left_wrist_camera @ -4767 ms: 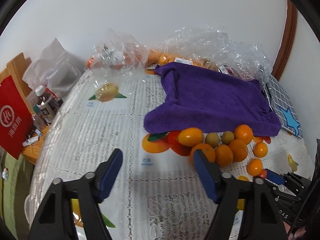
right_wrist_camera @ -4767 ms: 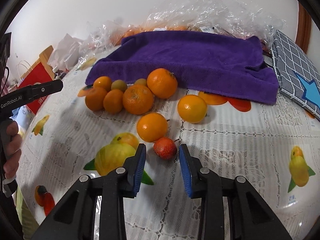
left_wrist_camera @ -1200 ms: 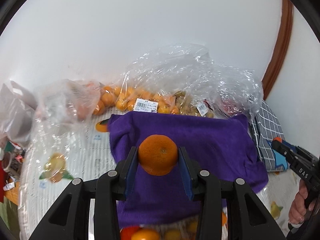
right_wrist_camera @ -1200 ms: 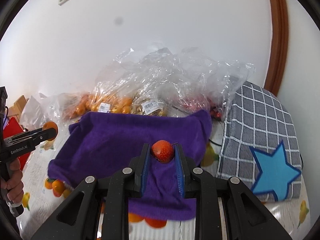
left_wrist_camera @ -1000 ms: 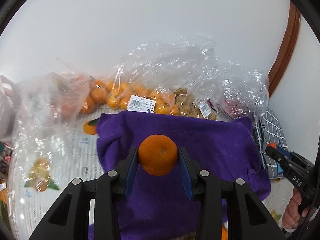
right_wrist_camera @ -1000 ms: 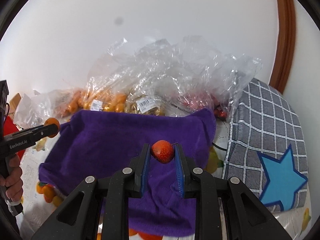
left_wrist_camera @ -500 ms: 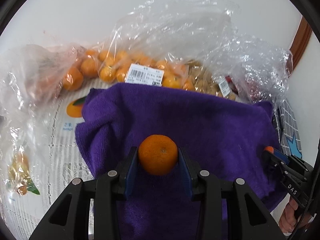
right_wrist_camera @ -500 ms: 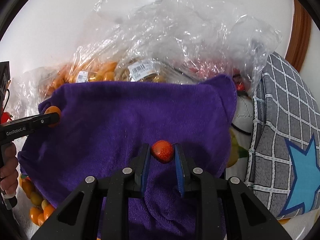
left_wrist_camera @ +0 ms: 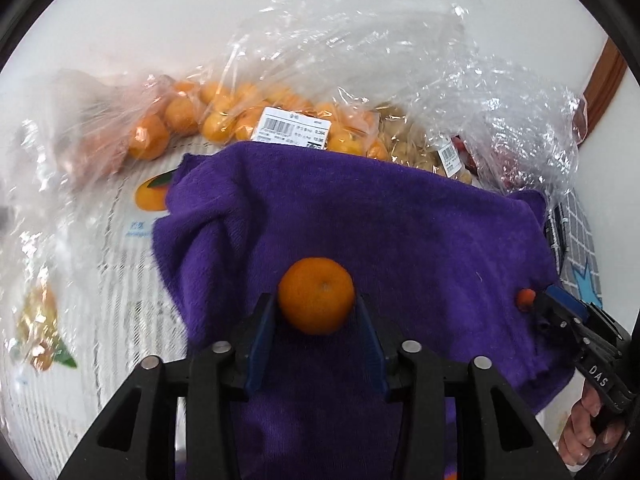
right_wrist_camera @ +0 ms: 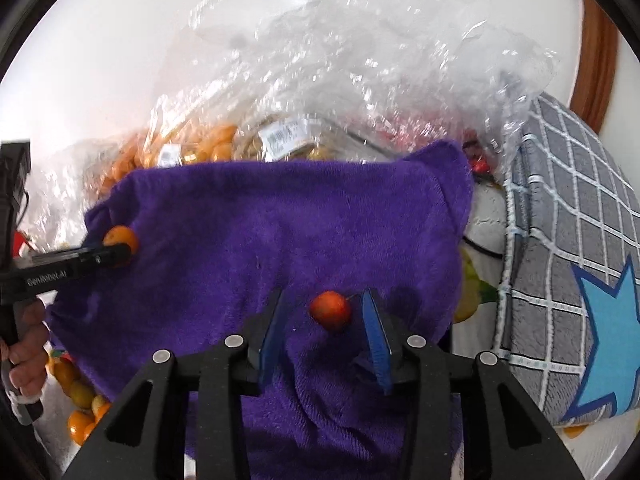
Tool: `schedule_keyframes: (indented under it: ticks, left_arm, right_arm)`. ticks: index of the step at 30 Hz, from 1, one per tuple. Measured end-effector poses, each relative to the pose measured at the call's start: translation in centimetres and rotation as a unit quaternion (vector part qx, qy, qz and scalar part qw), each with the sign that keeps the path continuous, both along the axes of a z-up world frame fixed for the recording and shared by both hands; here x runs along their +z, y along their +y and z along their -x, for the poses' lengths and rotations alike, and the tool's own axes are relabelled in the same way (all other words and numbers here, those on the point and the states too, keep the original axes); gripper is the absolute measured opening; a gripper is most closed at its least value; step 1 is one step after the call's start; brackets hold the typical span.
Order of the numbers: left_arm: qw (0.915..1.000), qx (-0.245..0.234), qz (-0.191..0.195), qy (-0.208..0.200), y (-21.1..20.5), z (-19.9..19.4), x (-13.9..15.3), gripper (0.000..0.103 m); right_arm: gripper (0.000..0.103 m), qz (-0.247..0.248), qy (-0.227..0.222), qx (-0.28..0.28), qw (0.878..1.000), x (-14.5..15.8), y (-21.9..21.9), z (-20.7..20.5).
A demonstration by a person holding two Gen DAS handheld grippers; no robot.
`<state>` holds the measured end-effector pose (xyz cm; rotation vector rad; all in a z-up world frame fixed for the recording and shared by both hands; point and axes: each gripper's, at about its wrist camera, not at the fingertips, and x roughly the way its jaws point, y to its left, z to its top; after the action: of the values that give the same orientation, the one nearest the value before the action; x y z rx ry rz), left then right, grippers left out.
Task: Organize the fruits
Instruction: 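Open the right tool to drop the red fruit while the left tool releases the orange onto the towel, then grasp an orange with the right tool while the left tool grasps an oval orange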
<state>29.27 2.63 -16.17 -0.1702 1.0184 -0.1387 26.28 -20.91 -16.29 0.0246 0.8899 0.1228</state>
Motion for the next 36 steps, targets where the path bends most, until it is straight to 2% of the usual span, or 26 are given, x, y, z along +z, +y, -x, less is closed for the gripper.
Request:
schedule_keyframes:
  ticks: [2,8,10,14,17,20,25,30,36]
  left_arm:
    - [1.0000,0.007,-0.002,-0.005,0.4,0.9,0.7,0.050]
    - [0.9985,0.020,-0.016,-0.049,1.7,4.9,4.0,0.050]
    - [0.9982,0.015,-0.018,-0.056,2.0,6.1,4.6,0.050]
    - [0.9962,0.011,-0.046,-0.074,2.3,9.6,5.4,0.050]
    - [0.9965,0.003,-0.029,-0.078,2.9,12.2,5.7,0.050]
    - [0.9952,0.006,-0.042,-0.088,3.0,14.4,5.8,0.050]
    - [0.9959,0.008,-0.036,-0.082,3.6,17.4,5.3,0.050]
    - [0.9962,0.019,-0.035,-0.077,4.6,19.8,4.3,0.050]
    - [0.9964,0.029,-0.033,-0.073,5.3,20.5,3.5,0.050]
  right_arm:
    - [0.041,-0.005,-0.015,-0.010,1.000,1.1,-0.1,0.7]
    - [0.041,-0.022,-0.058,-0.023,0.998,4.5,-0.1,4.1]
    - [0.041,-0.017,-0.067,-0.027,0.997,5.1,-0.1,5.5]
    - [0.041,0.004,-0.068,-0.030,0.997,5.3,0.4,8.3]
    - [0.041,0.016,-0.056,-0.020,0.998,4.9,1.0,10.6]
    - [0.041,0.013,-0.042,-0.002,0.999,4.3,1.9,12.3]
    - [0.041,0.003,-0.032,0.032,0.999,2.8,3.8,16.0]
    - [0.041,-0.029,-0.015,0.082,0.996,0.9,6.5,19.0]
    - [0.041,-0.020,0.018,0.096,0.995,-2.1,8.7,19.0]
